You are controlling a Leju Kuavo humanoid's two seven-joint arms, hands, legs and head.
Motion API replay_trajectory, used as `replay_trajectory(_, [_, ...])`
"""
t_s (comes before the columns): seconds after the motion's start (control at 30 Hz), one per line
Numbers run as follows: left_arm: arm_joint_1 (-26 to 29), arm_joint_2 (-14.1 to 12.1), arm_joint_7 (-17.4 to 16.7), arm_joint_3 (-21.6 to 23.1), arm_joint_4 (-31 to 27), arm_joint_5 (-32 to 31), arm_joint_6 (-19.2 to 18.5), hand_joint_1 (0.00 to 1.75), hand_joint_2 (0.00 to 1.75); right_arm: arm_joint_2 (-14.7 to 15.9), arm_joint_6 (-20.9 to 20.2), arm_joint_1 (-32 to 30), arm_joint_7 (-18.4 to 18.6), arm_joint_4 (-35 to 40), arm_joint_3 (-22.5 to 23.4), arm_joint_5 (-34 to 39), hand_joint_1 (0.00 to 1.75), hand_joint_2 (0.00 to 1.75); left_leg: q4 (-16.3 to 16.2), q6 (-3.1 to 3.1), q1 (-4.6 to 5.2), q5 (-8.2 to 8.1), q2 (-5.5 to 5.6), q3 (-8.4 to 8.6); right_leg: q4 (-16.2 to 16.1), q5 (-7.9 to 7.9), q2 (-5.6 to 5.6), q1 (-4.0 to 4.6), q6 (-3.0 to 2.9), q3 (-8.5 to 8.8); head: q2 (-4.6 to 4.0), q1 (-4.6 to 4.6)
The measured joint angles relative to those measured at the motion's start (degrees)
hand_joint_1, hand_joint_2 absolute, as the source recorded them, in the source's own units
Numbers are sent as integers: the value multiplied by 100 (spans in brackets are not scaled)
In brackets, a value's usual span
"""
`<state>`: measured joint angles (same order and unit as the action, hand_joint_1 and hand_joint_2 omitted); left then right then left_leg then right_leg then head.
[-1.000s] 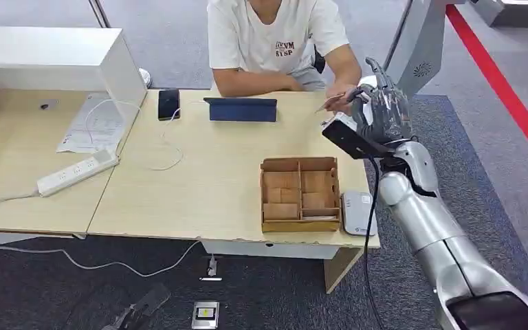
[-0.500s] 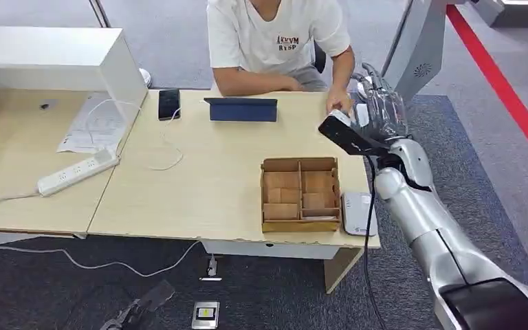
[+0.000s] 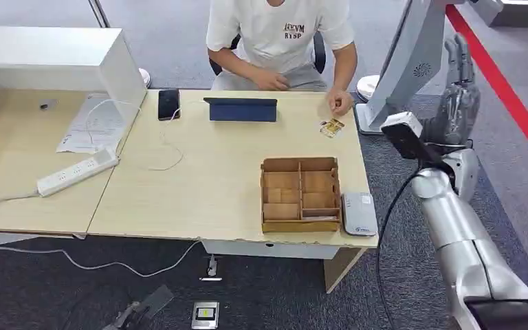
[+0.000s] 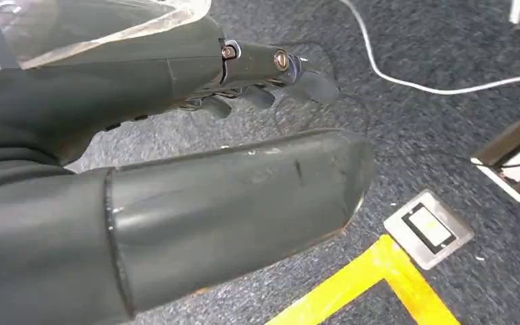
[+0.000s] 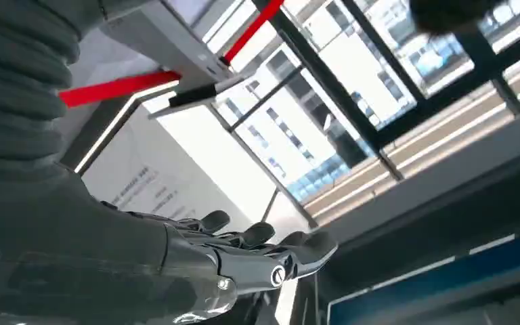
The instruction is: Pass the card to the sensor for recognition and then transmit it.
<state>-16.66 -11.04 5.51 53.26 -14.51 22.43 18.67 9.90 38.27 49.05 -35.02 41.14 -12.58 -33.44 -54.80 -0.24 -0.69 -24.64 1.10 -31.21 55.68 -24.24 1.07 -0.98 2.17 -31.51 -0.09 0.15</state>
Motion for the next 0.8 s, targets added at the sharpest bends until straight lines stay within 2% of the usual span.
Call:
replay_trajectory(0.13, [145, -31, 61, -39, 0, 92, 44, 0, 0, 306, 0, -203, -398, 264, 1047, 352, 0, 175, -2, 0, 0, 0, 5, -3, 0, 0, -6, 0, 1, 4, 0, 2])
replay_trajectory(0.27, [234, -57, 68, -68, 0, 144, 53, 0, 0, 629, 0, -528, -467, 493, 2035, 758, 0, 175, -3, 3, 1, -3, 5, -5, -1, 0, -6, 0, 1, 5, 0, 2])
replay_trajectory(0.4, [278, -70, 146, -114, 0, 244, 124, 0, 0, 817, -2, -739, -478, 627, 2746, 904, 0, 175, -3, 3, 0, -5, -6, 1, -1, 0, 8, 0, 0, -3, 0, -4])
replay_trajectory(0.47, [364, -50, 338, -175, -2, 376, 286, 0, 0, 926, -2, -886, -478, 627, 3157, 1377, 0, 175, -2, 4, -2, -7, 1, 5, -4, -5, 2, 2, 3, 8, 0, 0])
replay_trajectory(0.6, [718, 42, 522, -256, 0, 634, 498, 0, 0, 1235, -2, -1443, -467, 408, 3967, 2919, 0, 175, -2, 8, -2, -21, 1, 3, -6, -9, 3, 2, 3, 6, 0, 2])
replay_trajectory(0.7, [767, 74, 509, -319, 0, 782, 496, 0, 0, 1366, -17, -1890, -284, 31, 4274, 3595, 0, 175, 0, 6, -1, -29, -3, 1, -6, -12, 8, 2, 1, 6, 0, 0])
replay_trajectory(0.8, [772, 92, 431, -347, 0, 907, 487, 0, 0, 1366, -55, -2209, -137, -362, 4480, 3862, 0, 175, 2, 5, -1, -29, -5, 5, -5, -13, 8, 2, 0, 5, 0, -2])
